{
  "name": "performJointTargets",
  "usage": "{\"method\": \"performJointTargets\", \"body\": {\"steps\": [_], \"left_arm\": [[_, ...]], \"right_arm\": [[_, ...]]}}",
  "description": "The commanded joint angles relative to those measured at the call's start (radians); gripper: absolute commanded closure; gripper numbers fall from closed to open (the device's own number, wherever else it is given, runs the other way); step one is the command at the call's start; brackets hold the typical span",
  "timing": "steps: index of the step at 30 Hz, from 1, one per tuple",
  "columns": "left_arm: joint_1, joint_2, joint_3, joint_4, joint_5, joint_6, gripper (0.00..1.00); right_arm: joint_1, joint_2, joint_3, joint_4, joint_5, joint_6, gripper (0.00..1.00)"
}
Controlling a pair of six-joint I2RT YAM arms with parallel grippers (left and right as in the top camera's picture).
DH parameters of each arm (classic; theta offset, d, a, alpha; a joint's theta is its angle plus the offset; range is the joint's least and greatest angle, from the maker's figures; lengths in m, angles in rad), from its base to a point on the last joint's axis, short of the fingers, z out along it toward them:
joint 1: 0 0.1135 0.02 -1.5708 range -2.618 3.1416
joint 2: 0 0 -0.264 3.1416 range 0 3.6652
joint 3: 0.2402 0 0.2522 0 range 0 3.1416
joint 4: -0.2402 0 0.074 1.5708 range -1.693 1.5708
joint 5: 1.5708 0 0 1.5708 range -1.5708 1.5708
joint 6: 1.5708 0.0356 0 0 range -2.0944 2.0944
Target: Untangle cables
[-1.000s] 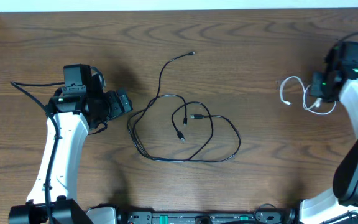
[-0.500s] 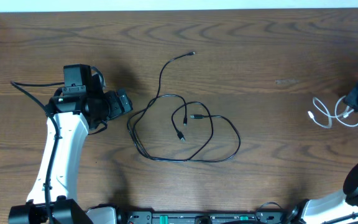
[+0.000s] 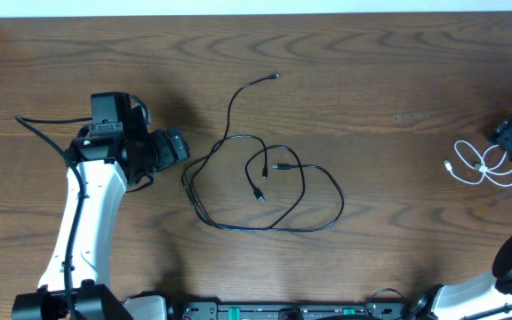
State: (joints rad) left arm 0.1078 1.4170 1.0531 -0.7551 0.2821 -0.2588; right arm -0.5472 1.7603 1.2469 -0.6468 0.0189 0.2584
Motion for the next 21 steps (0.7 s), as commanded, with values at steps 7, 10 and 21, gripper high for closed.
{"method": "performJointTargets", "body": {"steps": [7, 10, 21], "left_arm": [[0.002, 0.006, -0.003, -0.002, -0.007, -0.002, 0.02], [0.002, 0.006, -0.003, -0.002, -0.007, -0.002, 0.02], [0.002, 0.006, -0.003, -0.002, -0.007, -0.002, 0.02]], "right_arm": [[0.032, 0.000, -0.006, -0.011, -0.185, -0.098, 0.01], [0.040, 0.002, -0.006, -0.019, -0.166, -0.169, 0.01], [0.047, 0.009, -0.008, -0.031, -0.246, -0.306, 0.01]]}}
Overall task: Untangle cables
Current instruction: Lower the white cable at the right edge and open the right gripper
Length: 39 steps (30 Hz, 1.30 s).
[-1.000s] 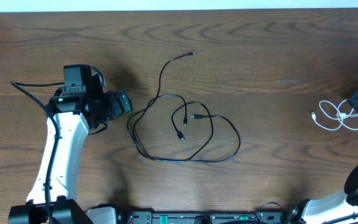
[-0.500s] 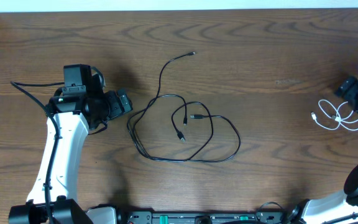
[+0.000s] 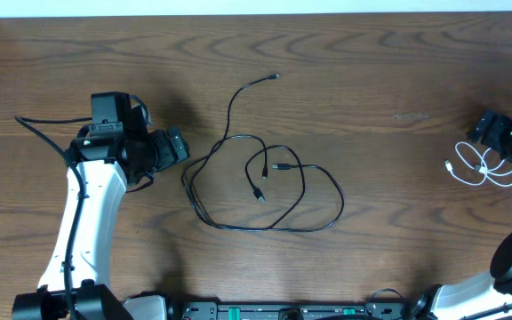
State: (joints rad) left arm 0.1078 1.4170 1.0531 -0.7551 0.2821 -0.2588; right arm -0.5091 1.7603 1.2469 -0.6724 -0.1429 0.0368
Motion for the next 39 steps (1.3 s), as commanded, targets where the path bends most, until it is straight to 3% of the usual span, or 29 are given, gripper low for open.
{"method": "performJointTargets", "body": {"steps": [1, 8, 12, 17, 19, 22, 27, 39], "left_arm": [[0.002, 0.006, -0.003, -0.002, -0.007, -0.002, 0.02], [0.002, 0.006, -0.003, -0.002, -0.007, -0.002, 0.02], [0.002, 0.006, -0.003, -0.002, -0.007, -0.002, 0.02], [0.002, 0.006, -0.003, -0.002, -0.007, -0.002, 0.02], [0.002, 0.006, -0.003, -0.002, -0.007, -0.002, 0.02], [0.002, 0.006, -0.003, -0.002, -0.007, -0.002, 0.02], [0.002, 0.006, -0.003, -0.002, -0.007, -0.002, 0.02], [0.002, 0.006, -0.003, -0.002, -0.007, -0.002, 0.02]], "right_arm": [[0.013, 0.009, -0.010, -0.004, -0.128, -0.109, 0.01], [0.076, 0.009, -0.019, 0.016, -0.178, -0.191, 0.08], [0.115, 0.009, -0.019, 0.021, -0.179, -0.192, 0.20], [0.171, 0.009, -0.019, 0.021, -0.178, -0.194, 0.69], [0.184, 0.009, -0.019, 0.017, -0.178, -0.213, 0.83], [0.195, 0.009, -0.020, 0.010, -0.173, -0.233, 0.96], [0.195, 0.009, -0.021, -0.022, -0.090, -0.222, 0.98], [0.159, 0.009, -0.021, -0.086, 0.227, -0.010, 0.99]]}}
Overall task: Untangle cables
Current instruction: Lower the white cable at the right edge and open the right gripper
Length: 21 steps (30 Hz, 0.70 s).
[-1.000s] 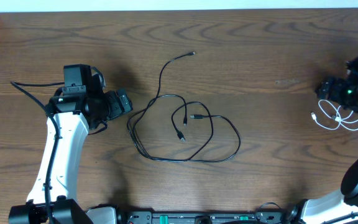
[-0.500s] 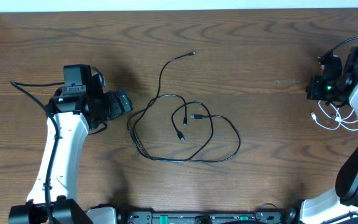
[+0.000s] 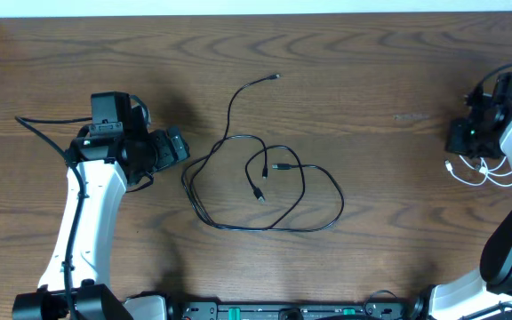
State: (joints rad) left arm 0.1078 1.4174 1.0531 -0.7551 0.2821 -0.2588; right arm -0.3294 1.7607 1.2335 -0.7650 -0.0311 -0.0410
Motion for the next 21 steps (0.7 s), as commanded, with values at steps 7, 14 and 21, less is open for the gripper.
{"method": "performJointTargets", "body": {"steps": [7, 14, 21], "left_arm": [[0.002, 0.006, -0.003, -0.002, -0.007, -0.002, 0.02], [0.002, 0.006, -0.003, -0.002, -0.007, -0.002, 0.02], [0.002, 0.006, -0.003, -0.002, -0.007, -0.002, 0.02]], "right_arm": [[-0.100, 0.009, -0.007, 0.052, 0.114, 0.105, 0.99], [-0.179, 0.009, -0.028, 0.093, 0.100, 0.161, 0.99], [-0.223, 0.009, -0.151, 0.269, 0.100, 0.161, 0.98]]}}
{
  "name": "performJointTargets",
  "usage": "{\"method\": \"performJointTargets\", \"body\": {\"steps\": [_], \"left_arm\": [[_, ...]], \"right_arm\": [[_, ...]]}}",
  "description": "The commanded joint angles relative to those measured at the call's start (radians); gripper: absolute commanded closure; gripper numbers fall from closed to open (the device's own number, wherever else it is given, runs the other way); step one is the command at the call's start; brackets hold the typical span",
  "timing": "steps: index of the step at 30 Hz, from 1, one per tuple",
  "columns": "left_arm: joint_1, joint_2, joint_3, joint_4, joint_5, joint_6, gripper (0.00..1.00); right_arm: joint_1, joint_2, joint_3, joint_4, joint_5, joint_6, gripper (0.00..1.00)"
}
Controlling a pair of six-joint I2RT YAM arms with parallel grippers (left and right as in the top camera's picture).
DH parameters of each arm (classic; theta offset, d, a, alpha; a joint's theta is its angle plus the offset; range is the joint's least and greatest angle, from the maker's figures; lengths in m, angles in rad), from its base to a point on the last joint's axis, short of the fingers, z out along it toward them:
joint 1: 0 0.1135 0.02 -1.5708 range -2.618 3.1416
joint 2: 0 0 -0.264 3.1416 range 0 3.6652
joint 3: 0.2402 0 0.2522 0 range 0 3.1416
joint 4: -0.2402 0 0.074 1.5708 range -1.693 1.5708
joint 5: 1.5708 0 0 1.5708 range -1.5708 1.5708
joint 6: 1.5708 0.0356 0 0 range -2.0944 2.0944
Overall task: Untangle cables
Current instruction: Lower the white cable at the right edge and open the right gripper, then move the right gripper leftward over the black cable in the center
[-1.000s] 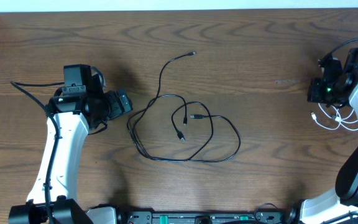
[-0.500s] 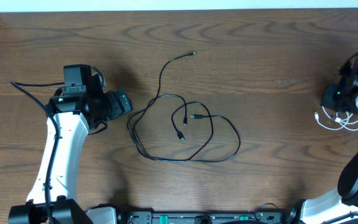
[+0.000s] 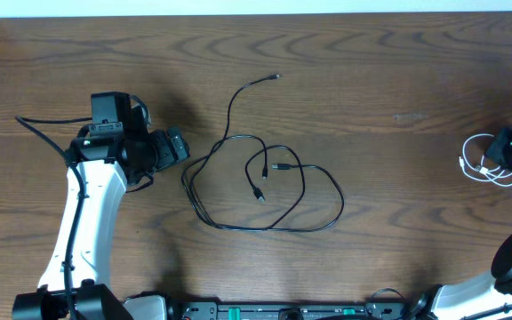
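Note:
Two black cables (image 3: 265, 188) lie tangled in loose loops at the table's middle, one end reaching up to a plug (image 3: 276, 76). My left gripper (image 3: 183, 147) rests just left of the tangle, open and holding nothing. A white cable (image 3: 480, 165) lies coiled at the far right. My right gripper (image 3: 503, 153) sits on the coil's right part and appears shut on it; the coil's top loop rises toward the fingers.
The wooden table (image 3: 372, 71) runs to a pale back edge at the top. A thin black lead (image 3: 38, 129) trails from the left arm toward the left edge. The arm bases stand along the front edge.
My right gripper has moved right and a little down, from the coil's left side to its right. The white cable has shifted right with it and its loop stands higher. The left arm is unchanged.
The right gripper first stood at the right edge beside the white coil, then over its right part, then over its left end. Now it is back at the right with the coil shifted. The black tangle and the left arm stayed still throughout.

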State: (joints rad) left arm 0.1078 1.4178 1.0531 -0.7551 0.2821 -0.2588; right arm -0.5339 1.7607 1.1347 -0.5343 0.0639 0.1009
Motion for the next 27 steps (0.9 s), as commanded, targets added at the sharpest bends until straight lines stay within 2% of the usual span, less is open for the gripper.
{"method": "performJointTargets", "body": {"steps": [1, 12, 22, 27], "left_arm": [[0.002, 0.006, -0.003, -0.002, -0.007, -0.002, 0.02], [0.002, 0.006, -0.003, -0.002, -0.007, -0.002, 0.02], [0.002, 0.006, -0.003, -0.002, -0.007, -0.002, 0.02], [0.002, 0.006, -0.003, -0.002, -0.007, -0.002, 0.02]], "right_arm": [[-0.024, 0.009, -0.074, 0.068, 0.005, 0.019, 0.98], [-0.082, 0.009, -0.249, 0.290, 0.003, 0.132, 0.94], [-0.080, 0.009, -0.258, 0.328, -0.192, 0.130, 0.86], [-0.077, 0.008, -0.237, 0.278, -0.242, 0.130, 0.79]]}}
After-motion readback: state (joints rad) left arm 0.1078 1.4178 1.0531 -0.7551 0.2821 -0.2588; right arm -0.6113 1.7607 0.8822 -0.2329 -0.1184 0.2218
